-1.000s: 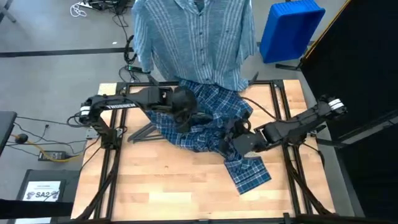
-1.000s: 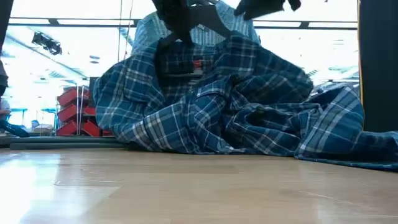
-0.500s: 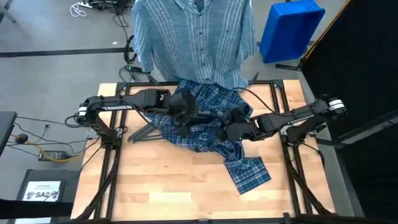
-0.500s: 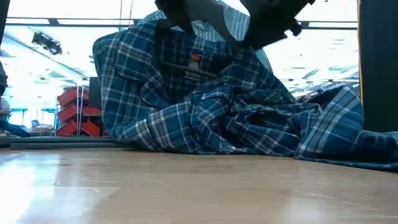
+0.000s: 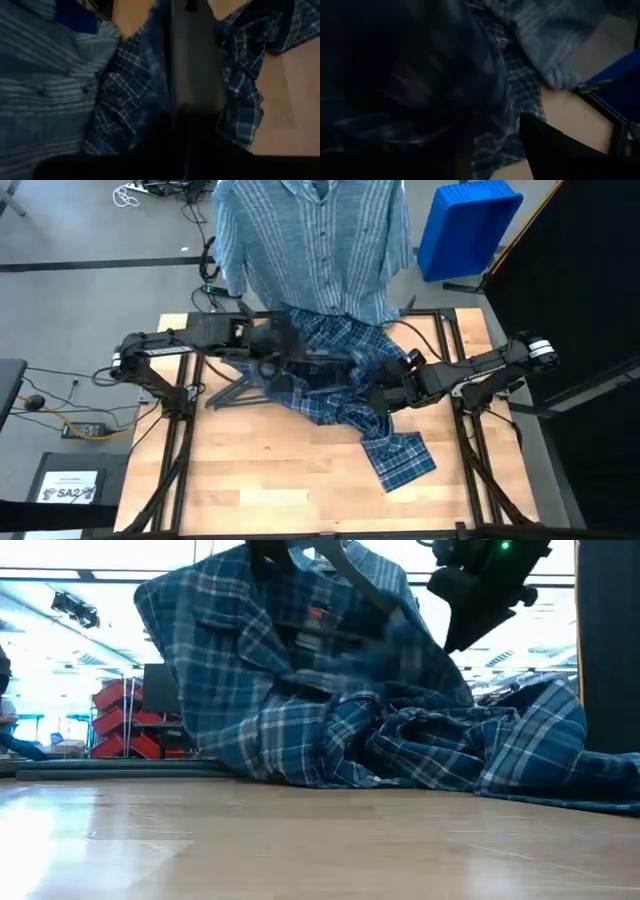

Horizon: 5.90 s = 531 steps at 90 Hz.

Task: Hang clothes
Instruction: Remove the black hanger from the blue shirt

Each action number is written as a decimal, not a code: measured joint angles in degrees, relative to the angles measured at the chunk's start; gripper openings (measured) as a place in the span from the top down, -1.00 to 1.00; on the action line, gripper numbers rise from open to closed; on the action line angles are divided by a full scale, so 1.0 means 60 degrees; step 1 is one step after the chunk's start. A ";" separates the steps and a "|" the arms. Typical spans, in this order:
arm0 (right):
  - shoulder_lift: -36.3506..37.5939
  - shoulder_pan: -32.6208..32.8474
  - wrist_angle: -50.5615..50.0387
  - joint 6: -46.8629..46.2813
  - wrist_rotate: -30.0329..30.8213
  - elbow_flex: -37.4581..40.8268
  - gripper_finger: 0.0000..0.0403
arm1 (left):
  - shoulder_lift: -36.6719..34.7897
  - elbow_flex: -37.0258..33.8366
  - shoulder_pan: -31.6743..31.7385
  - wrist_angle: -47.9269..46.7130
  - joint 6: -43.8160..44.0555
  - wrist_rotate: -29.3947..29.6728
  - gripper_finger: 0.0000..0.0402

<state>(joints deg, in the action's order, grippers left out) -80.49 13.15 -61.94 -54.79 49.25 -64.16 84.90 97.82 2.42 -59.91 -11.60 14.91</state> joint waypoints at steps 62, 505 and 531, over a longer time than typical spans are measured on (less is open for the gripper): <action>0.0013 0.1506 0.1004 0.0190 0.1695 -0.1586 0.53 | -0.0195 0.0000 -0.0280 0.0522 0.0006 0.0577 0.93; 0.3421 -0.0145 1.9217 0.9309 -0.4594 0.5925 -0.07 | -0.1719 0.0197 -0.1361 0.6004 -0.1206 -0.1758 0.93; 0.1416 -0.0788 1.9073 0.9187 -0.5467 0.4483 -0.49 | -0.1263 0.0197 -0.1359 0.6046 -0.1060 -0.1758 0.93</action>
<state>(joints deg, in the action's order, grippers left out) -71.99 8.42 52.50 0.33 16.45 -37.26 77.32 99.00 -5.74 -23.64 -17.96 4.36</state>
